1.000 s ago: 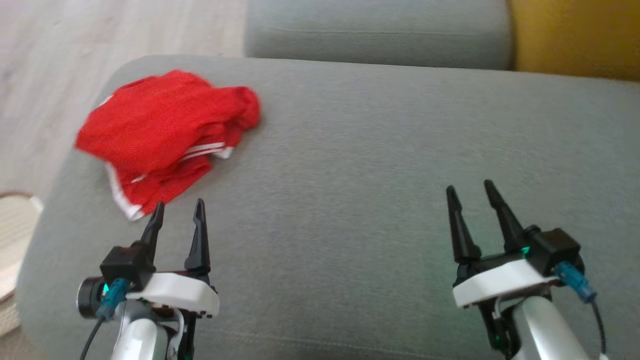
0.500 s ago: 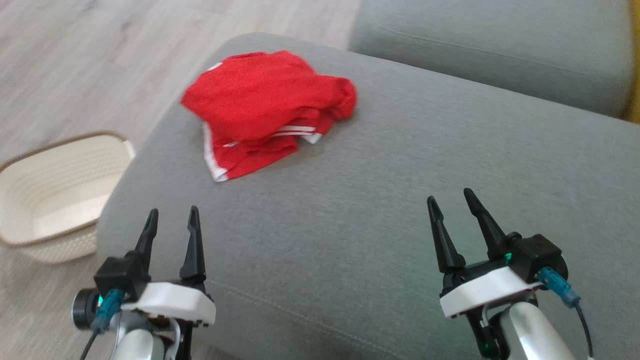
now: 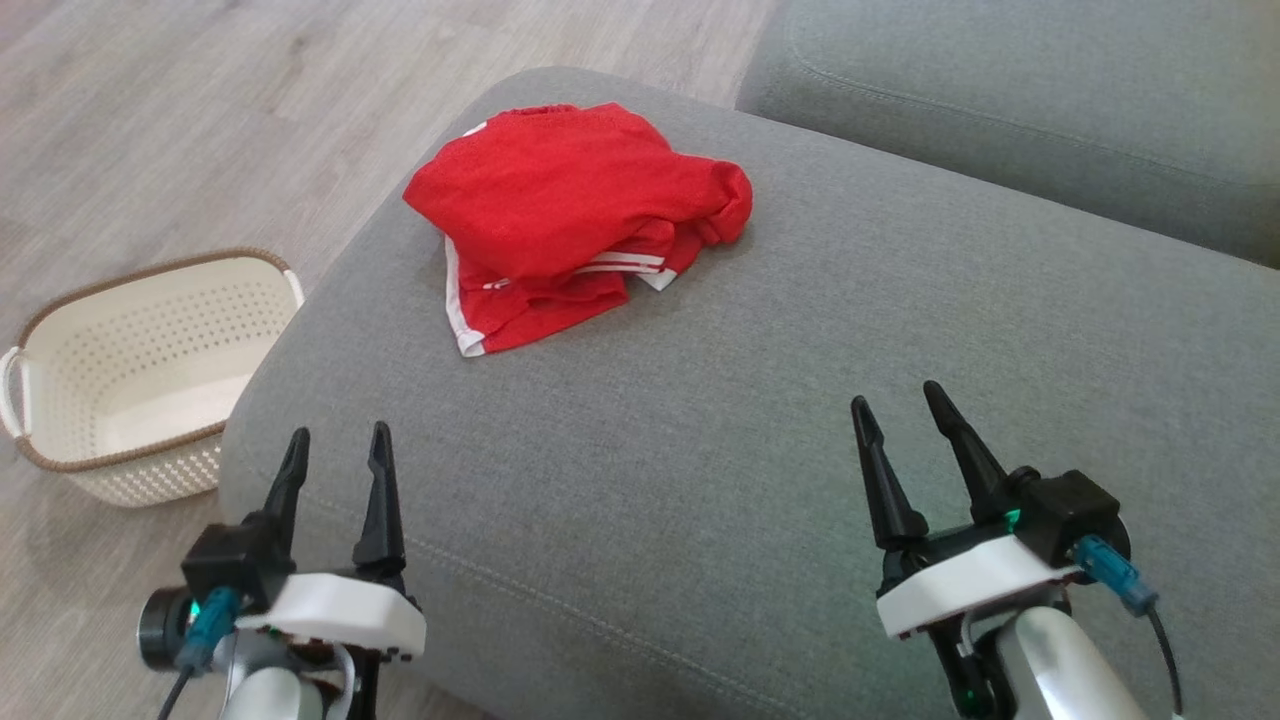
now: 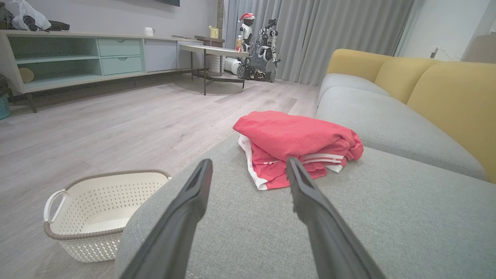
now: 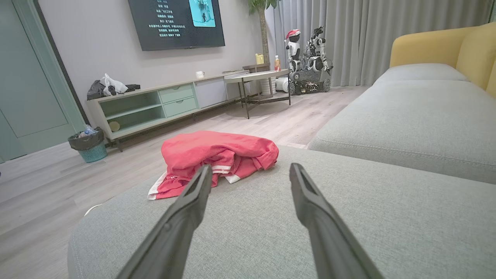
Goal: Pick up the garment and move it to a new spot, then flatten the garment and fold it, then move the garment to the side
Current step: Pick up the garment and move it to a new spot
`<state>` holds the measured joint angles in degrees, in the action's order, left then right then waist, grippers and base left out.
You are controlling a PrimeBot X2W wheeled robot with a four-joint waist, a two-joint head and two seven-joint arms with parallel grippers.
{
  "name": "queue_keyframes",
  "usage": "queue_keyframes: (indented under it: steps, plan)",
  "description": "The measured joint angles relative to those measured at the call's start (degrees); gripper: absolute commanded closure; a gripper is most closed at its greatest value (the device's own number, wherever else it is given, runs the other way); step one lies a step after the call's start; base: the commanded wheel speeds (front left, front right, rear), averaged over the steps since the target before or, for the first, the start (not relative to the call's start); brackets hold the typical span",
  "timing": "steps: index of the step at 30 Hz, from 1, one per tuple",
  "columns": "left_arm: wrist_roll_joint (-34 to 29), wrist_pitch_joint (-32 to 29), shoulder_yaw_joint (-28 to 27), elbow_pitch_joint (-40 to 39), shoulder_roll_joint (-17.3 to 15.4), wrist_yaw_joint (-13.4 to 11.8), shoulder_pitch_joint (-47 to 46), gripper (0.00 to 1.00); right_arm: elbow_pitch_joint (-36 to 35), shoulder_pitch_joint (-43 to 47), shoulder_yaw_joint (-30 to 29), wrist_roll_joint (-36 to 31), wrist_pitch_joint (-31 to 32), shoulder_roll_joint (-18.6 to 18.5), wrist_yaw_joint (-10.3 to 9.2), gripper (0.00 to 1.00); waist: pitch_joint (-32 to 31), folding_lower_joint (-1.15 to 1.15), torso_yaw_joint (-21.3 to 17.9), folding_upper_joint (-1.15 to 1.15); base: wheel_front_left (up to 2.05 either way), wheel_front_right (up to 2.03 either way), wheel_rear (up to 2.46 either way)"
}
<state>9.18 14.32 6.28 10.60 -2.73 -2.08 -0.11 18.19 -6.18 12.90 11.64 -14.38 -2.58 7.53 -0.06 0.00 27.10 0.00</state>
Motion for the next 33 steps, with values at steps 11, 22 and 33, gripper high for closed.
queue_keyframes:
  steps: [11, 22, 33]
  plan:
    - [0.0, 0.0, -3.4, 0.3, 0.0, 1.2, -0.7, 0.0, -0.3, -0.2, -0.1, 0.1, 0.0, 0.0, 0.0, 0.0, 1.7, 0.0, -2.9, 0.0, 0.0, 0.0, 0.0]
    - [0.1, -1.9, -5.1, 14.8, -4.3, 7.2, -20.4, 0.0, -5.3, -4.4, -12.3, -6.0, 0.0, 0.0, 0.0, 0.0, 11.5, 0.0, -7.2, 0.0, 0.0, 0.0, 0.0]
    - [6.5, -15.0, -0.9, 28.2, -9.3, 9.2, -43.3, 0.0, -11.7, -8.5, -16.5, -9.3, 1.7, -0.1, 0.0, 0.0, 22.3, 0.01, -10.7, 0.0, 0.0, 0.0, 0.0]
